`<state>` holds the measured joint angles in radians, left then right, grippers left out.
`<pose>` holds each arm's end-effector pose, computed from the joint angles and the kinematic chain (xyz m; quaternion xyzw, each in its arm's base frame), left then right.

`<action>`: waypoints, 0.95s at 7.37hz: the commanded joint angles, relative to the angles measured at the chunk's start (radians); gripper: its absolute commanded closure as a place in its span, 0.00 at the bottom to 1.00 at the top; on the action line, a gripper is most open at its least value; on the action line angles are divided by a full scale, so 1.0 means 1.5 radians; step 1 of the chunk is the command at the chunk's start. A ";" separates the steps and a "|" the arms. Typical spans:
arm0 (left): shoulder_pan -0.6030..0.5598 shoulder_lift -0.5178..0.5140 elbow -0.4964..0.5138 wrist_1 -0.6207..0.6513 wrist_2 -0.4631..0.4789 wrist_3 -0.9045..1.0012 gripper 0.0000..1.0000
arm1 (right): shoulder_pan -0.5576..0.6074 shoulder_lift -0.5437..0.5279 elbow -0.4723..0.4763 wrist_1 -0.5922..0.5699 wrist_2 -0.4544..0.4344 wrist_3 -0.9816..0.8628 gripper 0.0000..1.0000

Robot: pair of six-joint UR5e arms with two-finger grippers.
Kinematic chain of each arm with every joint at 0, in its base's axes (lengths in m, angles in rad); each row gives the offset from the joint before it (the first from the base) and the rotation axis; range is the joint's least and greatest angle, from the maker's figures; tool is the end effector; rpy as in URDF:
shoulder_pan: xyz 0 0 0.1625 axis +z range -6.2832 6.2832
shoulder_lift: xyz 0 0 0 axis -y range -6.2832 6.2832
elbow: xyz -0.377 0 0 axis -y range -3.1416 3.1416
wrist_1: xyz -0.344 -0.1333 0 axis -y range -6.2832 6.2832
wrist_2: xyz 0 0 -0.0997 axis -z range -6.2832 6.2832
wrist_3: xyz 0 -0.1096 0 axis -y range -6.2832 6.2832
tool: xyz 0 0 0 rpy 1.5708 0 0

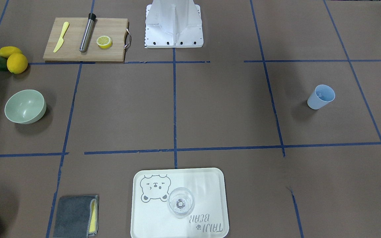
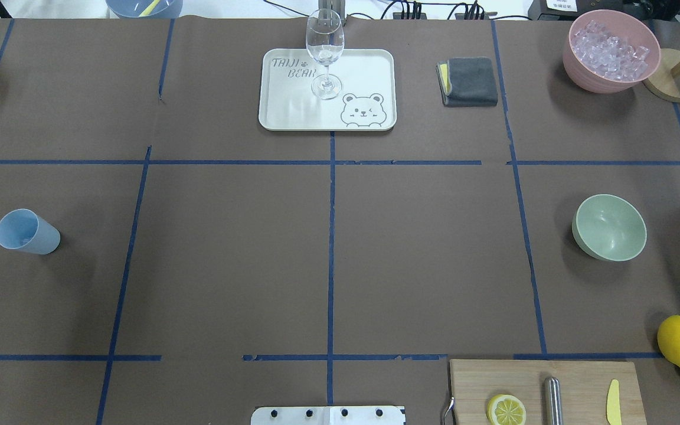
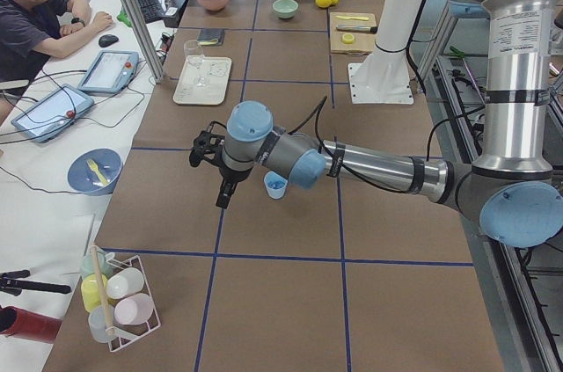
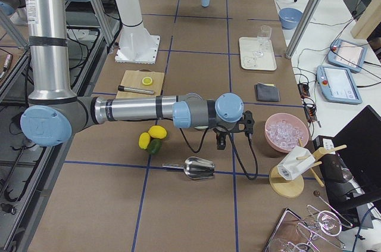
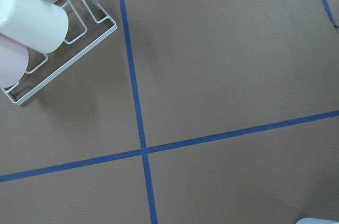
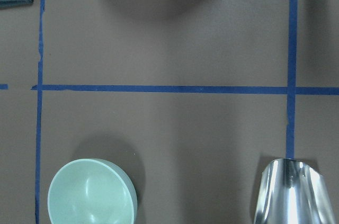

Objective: Pour ice into bowl

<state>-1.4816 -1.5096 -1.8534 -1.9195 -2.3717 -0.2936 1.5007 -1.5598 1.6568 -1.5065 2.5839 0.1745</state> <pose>-0.0154 -0.4408 0.4737 0.1831 0.4165 0.0189 0.8903 0.0084 -0.4560 0.5474 0.0109 -0.4886 0.0064 0.8724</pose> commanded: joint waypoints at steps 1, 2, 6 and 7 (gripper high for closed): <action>0.052 0.051 -0.123 -0.009 0.040 -0.124 0.00 | -0.107 -0.004 0.001 0.200 -0.081 0.290 0.00; 0.063 0.086 -0.166 -0.010 0.061 -0.140 0.00 | -0.169 -0.019 0.001 0.314 -0.118 0.413 0.00; 0.244 0.216 -0.212 -0.254 0.215 -0.391 0.00 | -0.312 -0.110 0.002 0.528 -0.219 0.584 0.00; 0.251 0.215 -0.211 -0.254 0.216 -0.396 0.00 | -0.316 -0.131 0.002 0.535 -0.219 0.584 0.00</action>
<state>-1.1393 -1.2076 -2.1687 -2.2575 -2.0707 -0.8446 1.0388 -1.7126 1.6585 -0.7335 2.2558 1.0436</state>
